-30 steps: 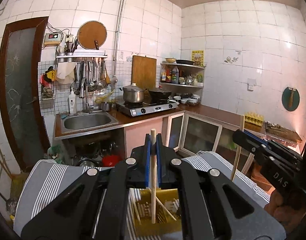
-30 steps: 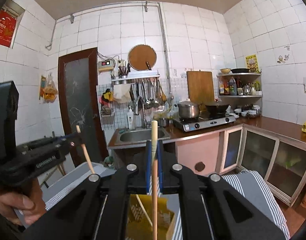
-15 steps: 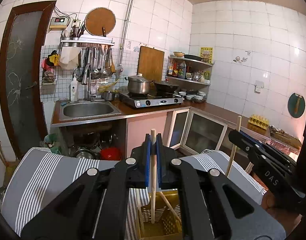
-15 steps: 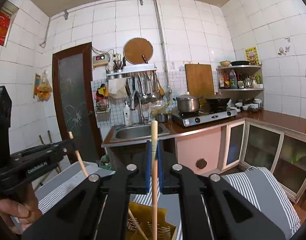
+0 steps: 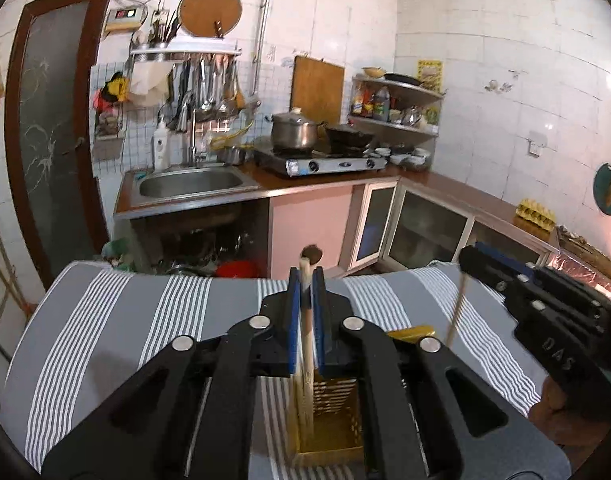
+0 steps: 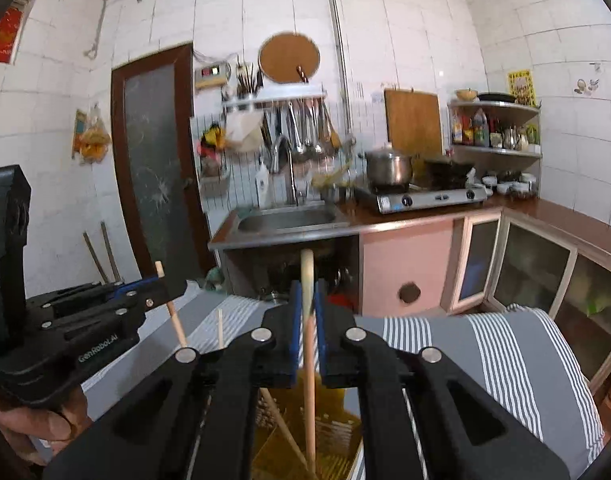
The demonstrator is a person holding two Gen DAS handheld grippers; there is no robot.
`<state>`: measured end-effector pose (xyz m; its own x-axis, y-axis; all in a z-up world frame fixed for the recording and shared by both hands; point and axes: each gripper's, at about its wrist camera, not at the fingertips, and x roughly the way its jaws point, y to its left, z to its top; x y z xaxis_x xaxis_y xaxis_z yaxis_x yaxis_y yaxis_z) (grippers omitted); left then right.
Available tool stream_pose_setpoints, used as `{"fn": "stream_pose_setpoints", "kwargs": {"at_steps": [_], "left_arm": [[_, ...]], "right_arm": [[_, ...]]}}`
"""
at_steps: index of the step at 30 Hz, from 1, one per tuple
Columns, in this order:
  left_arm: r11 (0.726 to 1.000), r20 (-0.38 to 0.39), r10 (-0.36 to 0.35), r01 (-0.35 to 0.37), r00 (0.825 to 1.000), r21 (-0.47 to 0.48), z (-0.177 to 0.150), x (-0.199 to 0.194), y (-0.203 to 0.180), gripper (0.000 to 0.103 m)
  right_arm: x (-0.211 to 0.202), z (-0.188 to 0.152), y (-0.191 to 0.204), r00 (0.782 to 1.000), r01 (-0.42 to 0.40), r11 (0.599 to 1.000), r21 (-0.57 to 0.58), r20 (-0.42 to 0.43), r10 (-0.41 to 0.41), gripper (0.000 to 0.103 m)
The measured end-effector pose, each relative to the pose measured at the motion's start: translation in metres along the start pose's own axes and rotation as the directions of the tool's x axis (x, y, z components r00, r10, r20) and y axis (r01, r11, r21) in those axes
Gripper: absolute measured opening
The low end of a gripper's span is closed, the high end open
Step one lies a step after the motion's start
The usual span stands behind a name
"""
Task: Organize utensils
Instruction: 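Open the right tool to drop its chopstick in the caddy while the left tool opens too, then move both tools back down to the loose utensils on the cloth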
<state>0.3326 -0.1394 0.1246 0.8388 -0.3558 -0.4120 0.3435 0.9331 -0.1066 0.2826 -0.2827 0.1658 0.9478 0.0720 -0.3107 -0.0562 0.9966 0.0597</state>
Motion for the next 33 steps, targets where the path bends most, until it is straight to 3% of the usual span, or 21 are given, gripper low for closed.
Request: {"fn": "stream_pose_setpoints", "kwargs": {"at_steps": [1, 3, 10, 16, 24, 30, 33], "left_arm": [[1.000, 0.000, 0.004, -0.004, 1.000, -0.017, 0.001, -0.001, 0.005, 0.014], [0.999, 0.010, 0.007, -0.006, 1.000, -0.031, 0.003, -0.006, 0.011, 0.023], [0.998, 0.051, 0.030, -0.027, 0.998, -0.049, 0.009, -0.039, 0.027, 0.028], [0.998, 0.033, 0.068, -0.068, 0.997, -0.013, -0.024, -0.075, 0.039, 0.033], [0.995, -0.097, 0.080, -0.085, 0.992, -0.052, -0.122, -0.108, 0.052, 0.037], [0.994, -0.256, 0.045, -0.069, 0.966, -0.087, -0.205, -0.123, 0.039, 0.037], [0.993, -0.294, 0.011, -0.046, 0.956, -0.113, -0.233, -0.135, 0.025, 0.037]], "right_arm": [[-0.002, 0.001, 0.000, 1.000, -0.002, 1.000, 0.004, 0.005, 0.002, 0.013], [-0.010, 0.004, -0.002, 1.000, -0.003, 1.000, 0.015, 0.024, 0.003, 0.043], [-0.046, 0.004, -0.020, 0.998, 0.035, 0.999, 0.016, 0.058, -0.036, 0.043], [-0.102, -0.029, -0.058, 0.992, 0.121, 0.992, 0.026, 0.014, -0.122, 0.043], [-0.167, -0.120, -0.106, 0.965, 0.224, 0.973, 0.058, -0.151, -0.213, 0.043], [-0.203, -0.194, -0.103, 0.936, 0.261, 0.963, 0.067, -0.263, -0.235, 0.043], [-0.215, -0.219, -0.097, 0.927, 0.267, 0.960, 0.087, -0.295, -0.232, 0.043]]}}
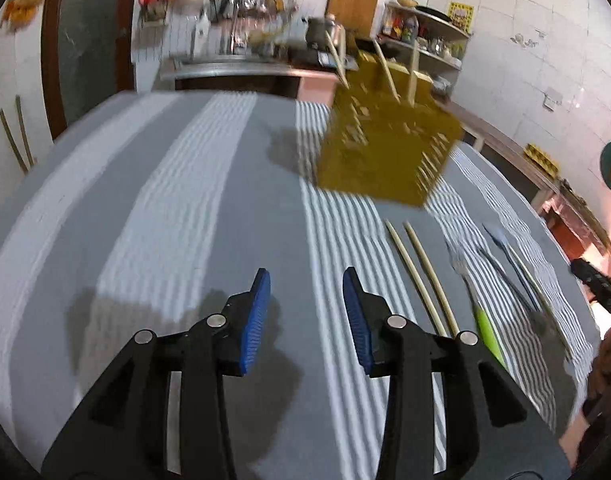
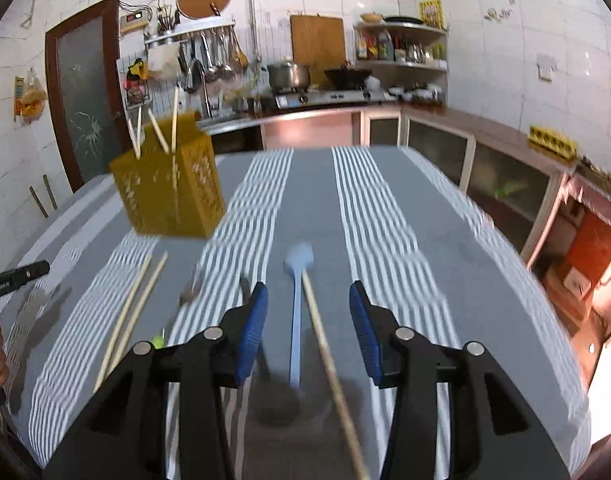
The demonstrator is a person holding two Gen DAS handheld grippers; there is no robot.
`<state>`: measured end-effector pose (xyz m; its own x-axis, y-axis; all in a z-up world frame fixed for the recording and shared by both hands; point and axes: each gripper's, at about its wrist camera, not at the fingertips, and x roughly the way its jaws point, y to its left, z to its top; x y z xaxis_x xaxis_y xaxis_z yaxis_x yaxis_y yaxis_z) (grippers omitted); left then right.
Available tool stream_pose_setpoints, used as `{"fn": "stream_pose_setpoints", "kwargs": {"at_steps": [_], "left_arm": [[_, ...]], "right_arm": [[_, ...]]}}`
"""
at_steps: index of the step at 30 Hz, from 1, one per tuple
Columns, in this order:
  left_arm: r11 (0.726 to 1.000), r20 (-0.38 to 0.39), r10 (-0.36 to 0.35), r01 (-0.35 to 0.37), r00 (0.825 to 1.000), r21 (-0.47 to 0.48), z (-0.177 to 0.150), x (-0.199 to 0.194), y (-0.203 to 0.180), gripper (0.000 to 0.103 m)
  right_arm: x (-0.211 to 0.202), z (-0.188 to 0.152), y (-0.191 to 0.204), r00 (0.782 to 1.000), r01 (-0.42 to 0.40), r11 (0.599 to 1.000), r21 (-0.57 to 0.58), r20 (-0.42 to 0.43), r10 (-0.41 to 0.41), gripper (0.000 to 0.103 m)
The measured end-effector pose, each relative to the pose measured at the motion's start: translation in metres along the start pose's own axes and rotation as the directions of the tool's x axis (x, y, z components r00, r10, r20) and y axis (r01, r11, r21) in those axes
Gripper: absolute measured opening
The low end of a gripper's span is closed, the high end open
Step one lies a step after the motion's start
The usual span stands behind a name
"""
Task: Organize utensils
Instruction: 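Move both tools back down to the loose utensils on the cloth, then close the left tool on a wooden chopstick while the right tool grasps the dark ladle handle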
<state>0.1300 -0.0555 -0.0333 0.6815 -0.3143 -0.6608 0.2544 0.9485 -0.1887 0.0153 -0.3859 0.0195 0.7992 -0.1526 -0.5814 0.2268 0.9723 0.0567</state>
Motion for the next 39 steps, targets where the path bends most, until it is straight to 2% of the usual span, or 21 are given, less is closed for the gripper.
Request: {"fn": "stream_pose_setpoints", "kwargs": {"at_steps": [3, 8, 14, 21, 24, 30, 34, 39], "left_arm": [[1.000, -0.018, -0.024, 0.025, 1.000, 0.005, -0.016, -0.003, -0.011, 0.037], [0.997, -0.037, -0.057, 0.059, 0.998, 0.042, -0.024, -0.002, -0.034, 0.037], [0.991, -0.050, -0.116, 0.119, 0.992, 0.065, -0.017, 0.004, -0.063, 0.037], [0.987, -0.064, -0.130, 0.136, 0.989, 0.089, -0.003, 0.022, -0.093, 0.037], [0.984, -0.095, -0.136, 0.145, 0.986, 0.101, 0.003, 0.039, -0.109, 0.036], [0.993, -0.189, -0.076, 0.092, 0.979, 0.077, 0.009, 0.081, -0.125, 0.036], [0.995, -0.216, -0.053, 0.069, 0.975, 0.071, 0.012, 0.099, -0.129, 0.034], [0.996, -0.259, -0.013, 0.036, 0.966, 0.084, 0.017, 0.121, -0.129, 0.025]], "right_arm": [[-0.001, -0.016, 0.003, 0.999, -0.023, 1.000, 0.005, -0.029, 0.023, 0.043], [0.001, -0.020, 0.011, 0.998, -0.045, 0.999, -0.010, -0.041, 0.045, 0.043], [0.010, -0.013, 0.022, 0.996, -0.068, 0.998, -0.017, -0.051, 0.067, 0.042], [0.022, -0.002, 0.028, 0.996, -0.062, 0.998, -0.032, -0.059, 0.060, 0.042], [0.033, 0.004, 0.029, 0.996, -0.052, 0.998, -0.042, -0.078, 0.048, 0.042], [0.068, 0.016, 0.034, 0.984, -0.086, 0.990, -0.109, -0.167, 0.067, 0.041], [0.082, 0.019, 0.038, 0.972, -0.120, 0.982, -0.148, -0.216, 0.086, 0.038], [0.104, 0.016, 0.046, 0.953, -0.146, 0.974, -0.175, -0.289, 0.091, 0.032]]}}
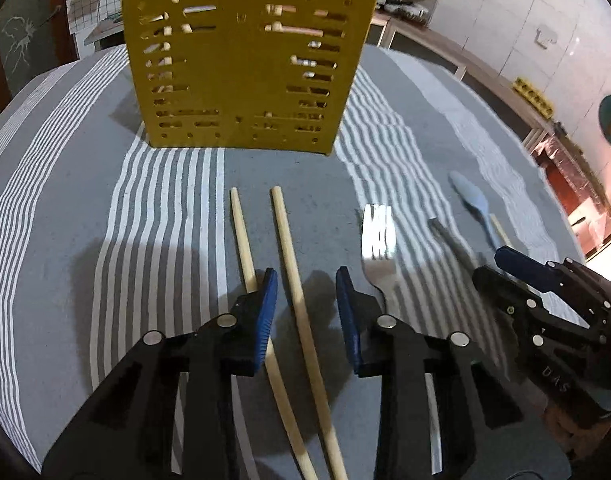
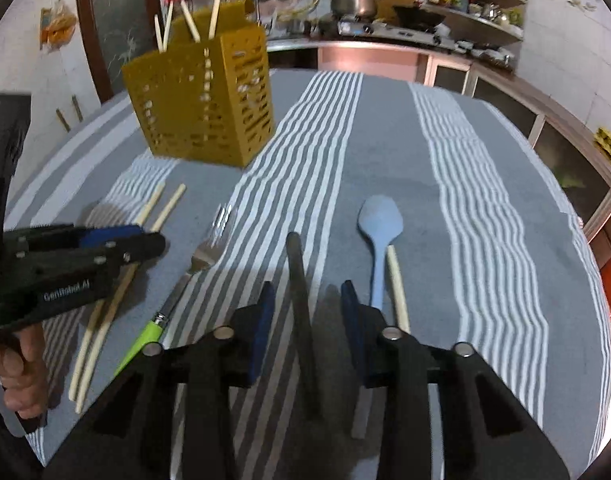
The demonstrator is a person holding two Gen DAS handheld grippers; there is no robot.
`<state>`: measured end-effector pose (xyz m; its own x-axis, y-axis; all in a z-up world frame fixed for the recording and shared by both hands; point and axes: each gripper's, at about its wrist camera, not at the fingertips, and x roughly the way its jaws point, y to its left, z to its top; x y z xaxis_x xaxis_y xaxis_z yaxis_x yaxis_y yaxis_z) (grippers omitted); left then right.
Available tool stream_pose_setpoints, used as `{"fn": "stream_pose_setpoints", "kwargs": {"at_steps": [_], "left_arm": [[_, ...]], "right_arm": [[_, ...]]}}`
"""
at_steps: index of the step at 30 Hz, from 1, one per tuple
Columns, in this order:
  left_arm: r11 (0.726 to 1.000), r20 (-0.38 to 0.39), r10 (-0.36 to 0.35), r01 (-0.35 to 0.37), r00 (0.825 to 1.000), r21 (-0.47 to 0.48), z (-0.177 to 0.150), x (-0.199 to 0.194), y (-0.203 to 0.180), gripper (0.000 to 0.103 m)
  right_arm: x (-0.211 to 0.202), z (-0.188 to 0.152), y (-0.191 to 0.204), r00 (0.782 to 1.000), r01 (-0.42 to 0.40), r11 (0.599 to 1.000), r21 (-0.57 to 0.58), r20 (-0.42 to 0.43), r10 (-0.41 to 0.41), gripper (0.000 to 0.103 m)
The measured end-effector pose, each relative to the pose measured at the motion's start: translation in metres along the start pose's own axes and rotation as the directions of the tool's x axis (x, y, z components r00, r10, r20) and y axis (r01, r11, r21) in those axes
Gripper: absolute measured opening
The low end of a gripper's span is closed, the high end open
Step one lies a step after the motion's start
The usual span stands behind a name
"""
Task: Organize utensils
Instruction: 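Close the left tool on a wooden chopstick while the right tool grasps the dark ladle handle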
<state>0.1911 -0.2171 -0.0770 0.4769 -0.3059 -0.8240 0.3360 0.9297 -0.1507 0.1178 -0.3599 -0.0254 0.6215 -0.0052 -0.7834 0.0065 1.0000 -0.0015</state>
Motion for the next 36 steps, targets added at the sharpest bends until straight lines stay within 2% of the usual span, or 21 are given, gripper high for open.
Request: {"fn": "stream_pose_setpoints", "kwargs": {"at_steps": [2, 11, 14, 19, 21, 27, 30, 36], "left_arm": [[1.000, -0.009, 0.006, -0.006, 1.000, 0.001, 0.002, 0.003, 0.002, 0.024], [0.999, -0.040, 0.018, -0.017, 0.999, 0.033, 0.006, 0.012, -0.001, 0.020], [0.998, -0.052, 0.019, -0.017, 0.998, 0.052, 0.010, 0.015, -0.005, 0.009], [0.995, -0.053, 0.042, -0.037, 0.998, 0.088, 0.012, 0.023, -0.011, 0.008], [0.990, -0.060, 0.069, -0.060, 0.996, 0.130, 0.014, 0.027, -0.017, 0.008], [0.985, -0.060, 0.093, -0.083, 0.994, 0.154, 0.020, 0.033, -0.027, 0.008], [0.983, -0.043, 0.101, -0.093, 0.994, 0.161, 0.020, 0.034, -0.031, 0.008], [0.985, -0.025, 0.066, -0.061, 0.997, 0.160, 0.023, 0.028, -0.029, 0.004]], "right_arm": [[0.005, 0.000, 0.002, 1.000, 0.002, 1.000, -0.010, -0.020, -0.002, 0.028], [0.014, 0.003, 0.003, 0.999, 0.004, 1.000, 0.008, -0.046, -0.004, 0.026], [0.014, 0.001, 0.000, 0.999, -0.005, 1.000, 0.018, -0.042, 0.006, 0.026], [0.014, 0.000, -0.003, 0.999, -0.013, 1.000, 0.029, -0.038, 0.014, 0.025], [0.015, 0.000, -0.003, 0.999, -0.012, 0.999, 0.030, -0.043, 0.014, 0.025], [0.021, 0.002, 0.000, 0.998, 0.010, 1.000, 0.013, -0.068, -0.010, 0.025], [0.023, 0.005, 0.002, 0.998, -0.001, 1.000, 0.021, -0.066, 0.003, 0.009], [0.018, 0.005, -0.003, 0.999, -0.015, 0.999, 0.051, -0.038, 0.017, 0.008]]}}
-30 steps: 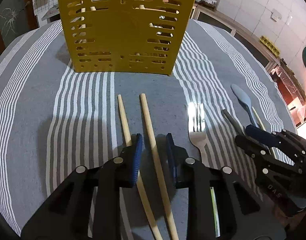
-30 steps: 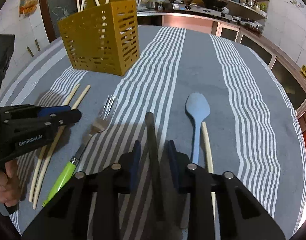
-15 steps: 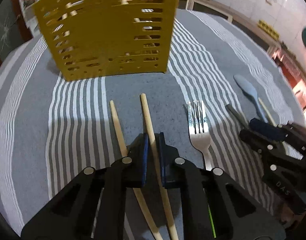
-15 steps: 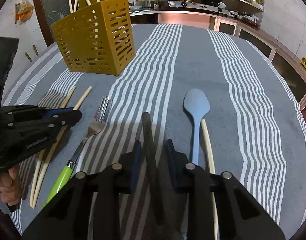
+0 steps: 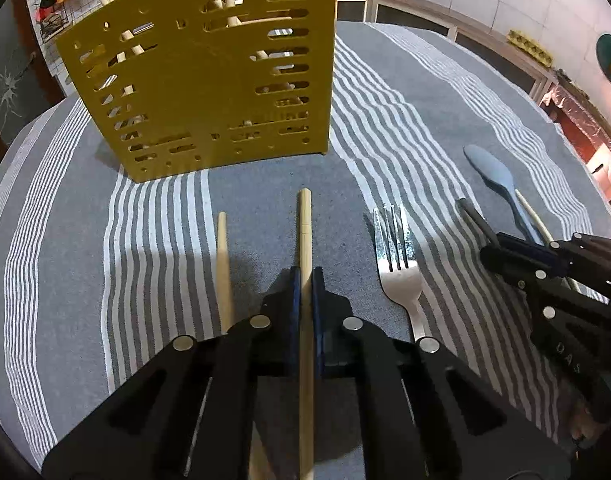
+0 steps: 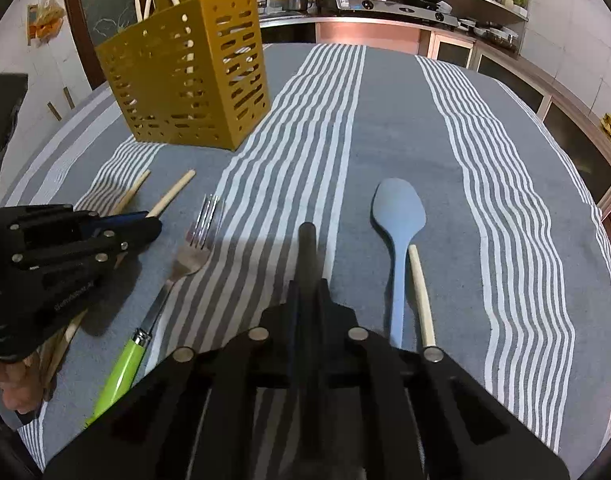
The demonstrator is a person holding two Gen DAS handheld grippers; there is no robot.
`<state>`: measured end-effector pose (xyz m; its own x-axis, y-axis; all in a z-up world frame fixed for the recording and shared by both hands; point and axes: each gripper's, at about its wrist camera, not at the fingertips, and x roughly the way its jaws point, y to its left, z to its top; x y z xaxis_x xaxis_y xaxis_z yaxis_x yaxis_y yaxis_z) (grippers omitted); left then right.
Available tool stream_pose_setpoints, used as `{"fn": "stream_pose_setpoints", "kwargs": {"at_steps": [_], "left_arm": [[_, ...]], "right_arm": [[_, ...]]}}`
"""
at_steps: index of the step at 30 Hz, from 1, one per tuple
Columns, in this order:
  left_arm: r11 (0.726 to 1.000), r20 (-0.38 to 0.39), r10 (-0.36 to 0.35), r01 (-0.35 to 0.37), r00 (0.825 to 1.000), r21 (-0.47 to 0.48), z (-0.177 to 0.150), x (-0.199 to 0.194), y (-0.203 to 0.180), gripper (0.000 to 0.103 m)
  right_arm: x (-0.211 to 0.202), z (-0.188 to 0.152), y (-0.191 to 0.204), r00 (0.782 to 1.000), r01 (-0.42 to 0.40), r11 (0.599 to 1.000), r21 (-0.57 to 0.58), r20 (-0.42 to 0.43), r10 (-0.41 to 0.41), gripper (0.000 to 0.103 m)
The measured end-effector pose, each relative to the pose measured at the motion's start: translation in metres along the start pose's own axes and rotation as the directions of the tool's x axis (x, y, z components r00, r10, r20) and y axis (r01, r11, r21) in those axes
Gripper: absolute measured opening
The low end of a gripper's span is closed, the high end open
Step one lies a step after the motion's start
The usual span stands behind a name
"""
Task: Organize utensils
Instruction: 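Lift the chopstick in the left tool toward the caddy while the right tool carries the ladle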
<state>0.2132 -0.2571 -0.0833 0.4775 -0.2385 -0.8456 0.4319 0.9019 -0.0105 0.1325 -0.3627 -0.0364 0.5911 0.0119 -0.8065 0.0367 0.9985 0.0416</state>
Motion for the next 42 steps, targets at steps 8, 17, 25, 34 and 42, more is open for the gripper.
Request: {"fn": "stream_pose_setpoints", "kwargs": {"at_steps": [8, 17, 25, 34, 42], "left_arm": [[0.996, 0.133, -0.082, 0.087, 0.988, -0.029, 0.002, -0.045, 0.014, 0.004], [0.991, 0.219, -0.113, 0.125, 0.969, -0.041, -0.005, -0.085, 0.026, 0.004], [0.990, 0.263, -0.108, 0.128, 0.959, -0.060, -0.011, -0.103, 0.043, 0.004], [0.989, 0.320, -0.103, 0.130, 0.942, -0.064, -0.010, -0.125, 0.050, 0.004], [0.988, 0.321, -0.113, 0.140, 0.940, -0.062, -0.011, -0.128, 0.048, 0.004]], "right_arm": [[-0.046, 0.007, -0.015, 0.978, -0.094, 0.990, 0.108, 0.194, 0.072, 0.008], [-0.082, 0.009, -0.013, 0.939, -0.153, 0.979, 0.135, 0.327, 0.101, 0.009], [-0.101, 0.012, -0.005, 0.922, -0.143, 0.983, 0.115, 0.377, 0.090, 0.009], [-0.105, 0.009, -0.001, 0.915, -0.153, 0.982, 0.108, 0.392, 0.099, 0.009], [-0.107, 0.008, -0.002, 0.912, -0.158, 0.981, 0.109, 0.398, 0.102, 0.009]]}}
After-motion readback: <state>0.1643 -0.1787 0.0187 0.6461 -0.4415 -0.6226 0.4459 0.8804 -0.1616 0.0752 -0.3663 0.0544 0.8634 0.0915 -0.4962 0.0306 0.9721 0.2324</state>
